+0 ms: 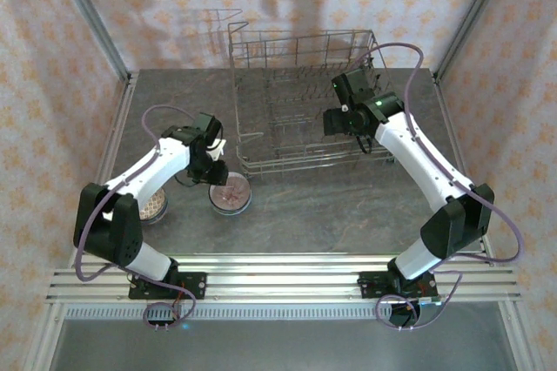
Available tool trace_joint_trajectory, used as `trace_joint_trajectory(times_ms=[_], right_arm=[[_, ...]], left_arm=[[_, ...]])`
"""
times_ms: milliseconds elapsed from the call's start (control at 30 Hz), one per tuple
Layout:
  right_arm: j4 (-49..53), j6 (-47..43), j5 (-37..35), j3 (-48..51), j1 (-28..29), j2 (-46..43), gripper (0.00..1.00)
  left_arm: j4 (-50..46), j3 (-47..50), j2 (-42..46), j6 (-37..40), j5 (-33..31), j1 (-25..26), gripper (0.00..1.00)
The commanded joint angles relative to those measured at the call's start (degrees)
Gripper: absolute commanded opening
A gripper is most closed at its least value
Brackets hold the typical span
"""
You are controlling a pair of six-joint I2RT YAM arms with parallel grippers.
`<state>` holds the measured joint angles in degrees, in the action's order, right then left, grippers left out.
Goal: Load the bowls into the dish rack
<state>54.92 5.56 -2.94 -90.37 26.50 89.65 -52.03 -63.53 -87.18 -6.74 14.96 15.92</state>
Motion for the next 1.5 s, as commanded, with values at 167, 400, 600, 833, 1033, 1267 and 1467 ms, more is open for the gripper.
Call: trace_joint_trajectory(times_ms=[167,400,600,833,1033,1267,1467], right_arm=[[-1.13,-0.17,0.08,-0.38,0.39,1.05,0.81],[-1.65,-0.81,0.56,-0.98,0.39,1.51,0.80],[-2.08,-1.39,0.98,-1.21,0.39,1.67,0.80],[-2.32,-1.59,2.13,-1.31,0.40,1.85,0.80],[-2.36,-1.72,2.27,-0.69,0.35,1.64,0.80],[-2.45,-1.61,2.58,-0.07,0.42,1.54,0.80],[-2.35,-1.70,2.49,0.07,0.48,1.41,0.80]], left_arm=[[0.78,-1.08,-0.25,-0.92,-3.17,0.76,0.23],[0.61,0.22,3.37,-4.91,-3.53,1.01,0.14],[-0.12,1.61,7.48,-8.73,-3.31,1.39,0.12],[-2.02,3.05,8.05,-11.34,-4.78,1.44,0.12],[-1.28,4.66,7.90,-13.81,-5.56,1.39,0.13],[-0.40,5.52,7.28,-16.00,-5.46,1.40,0.19],[-1.34,4.83,9.31,-17.53,-5.81,1.38,0.35]])
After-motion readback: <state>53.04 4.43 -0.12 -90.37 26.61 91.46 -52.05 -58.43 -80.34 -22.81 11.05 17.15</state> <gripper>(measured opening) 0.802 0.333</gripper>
